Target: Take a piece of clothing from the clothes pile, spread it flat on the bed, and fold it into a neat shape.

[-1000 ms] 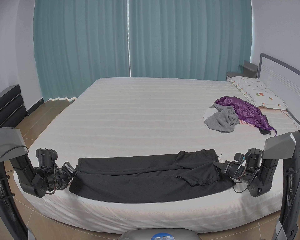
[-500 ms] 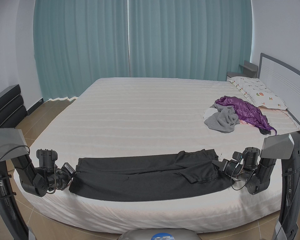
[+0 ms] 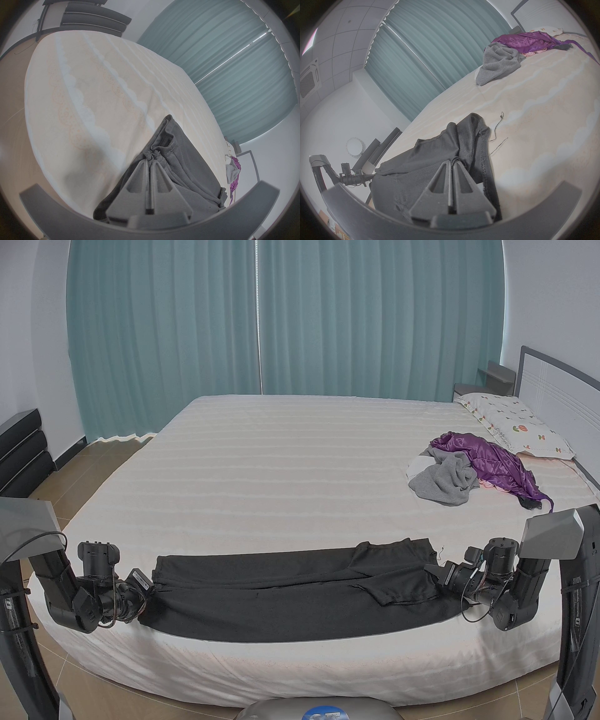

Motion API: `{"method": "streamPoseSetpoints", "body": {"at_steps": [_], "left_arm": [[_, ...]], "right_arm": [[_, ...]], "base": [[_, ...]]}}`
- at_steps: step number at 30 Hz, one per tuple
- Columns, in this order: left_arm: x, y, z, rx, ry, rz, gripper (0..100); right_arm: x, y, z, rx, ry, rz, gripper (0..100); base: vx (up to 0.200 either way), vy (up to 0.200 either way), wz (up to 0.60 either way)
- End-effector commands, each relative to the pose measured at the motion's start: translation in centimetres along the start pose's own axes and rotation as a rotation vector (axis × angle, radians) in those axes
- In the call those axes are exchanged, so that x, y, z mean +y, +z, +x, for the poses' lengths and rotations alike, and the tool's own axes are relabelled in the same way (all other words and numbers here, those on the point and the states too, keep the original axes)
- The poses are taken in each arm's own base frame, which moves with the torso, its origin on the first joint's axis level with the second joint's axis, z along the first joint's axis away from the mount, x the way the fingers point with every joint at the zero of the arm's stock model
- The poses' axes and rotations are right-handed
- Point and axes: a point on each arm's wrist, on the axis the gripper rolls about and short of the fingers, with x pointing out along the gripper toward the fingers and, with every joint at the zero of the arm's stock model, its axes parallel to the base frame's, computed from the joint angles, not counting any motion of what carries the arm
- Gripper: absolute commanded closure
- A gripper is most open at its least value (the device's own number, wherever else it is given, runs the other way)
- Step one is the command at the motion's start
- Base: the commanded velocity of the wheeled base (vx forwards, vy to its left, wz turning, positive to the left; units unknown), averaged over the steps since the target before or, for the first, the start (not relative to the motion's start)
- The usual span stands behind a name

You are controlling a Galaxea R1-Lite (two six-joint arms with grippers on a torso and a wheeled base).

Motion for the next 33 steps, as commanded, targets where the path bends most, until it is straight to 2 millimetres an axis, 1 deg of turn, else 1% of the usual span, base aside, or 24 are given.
{"method": "streamPoseSetpoints", "body": {"at_steps": [1,5,6,7,13,14,17,20,23,26,30,33], "left_arm": [[0.1,0.0,0.3,0.004,0.004,-0.003,100],[0.1,-0.1,0.3,0.005,0.003,-0.005,100],[0.1,0.0,0.4,0.004,0.002,-0.007,100],[0.1,0.0,0.4,0.004,0.002,-0.007,0],[-0.1,0.0,0.1,0.0,-0.003,-0.006,0],[0.0,0.0,-0.1,0.001,-0.002,-0.006,0],[-0.8,0.6,-1.3,-0.029,-0.034,-0.004,0],[-1.7,1.3,-3.2,-0.072,-0.077,-0.001,0],[-1.9,1.2,-4.5,-0.082,-0.094,0.002,0],[-1.3,0.6,-4.7,-0.056,-0.076,0.0,0],[-0.9,0.1,-4.7,-0.037,-0.06,-0.007,0],[-0.2,-0.7,-5.0,-0.003,-0.036,-0.014,0]], "right_arm": [[-0.2,-0.2,0.2,0.002,-0.002,0.001,100],[-0.2,-0.2,0.3,0.004,-0.001,0.002,100],[-0.5,-0.5,0.4,0.009,-0.006,0.005,0],[-0.5,-0.5,0.3,0.01,-0.005,0.005,0],[0.4,0.3,-0.6,-0.019,0.01,0.053,0],[1.1,1.0,-1.6,-0.051,0.028,0.081,0],[1.8,1.9,-3.1,-0.097,0.039,0.115,0],[2.1,2.4,-4.7,-0.106,0.026,0.141,0],[2.6,2.0,-6.1,-0.1,-0.003,0.176,0],[3.0,1.3,-6.9,-0.09,-0.042,0.222,0],[3.2,0.4,-7.0,-0.075,-0.073,0.281,0],[3.2,-0.1,-6.8,-0.06,-0.076,0.346,0]], "base": [[0.0,0.0,0.0],[0.0,0.0,0.0],[0.0,0.0,0.0],[0.0,0.0,0.0],[0.0,0.0,0.0],[0.0,0.0,0.0],[0.0,0.0,0.0],[0.0,0.0,0.0],[0.0,0.0,0.0],[0.0,0.0,0.0],[0.0,0.0,0.0],[-0.2,0.0,0.0]]}}
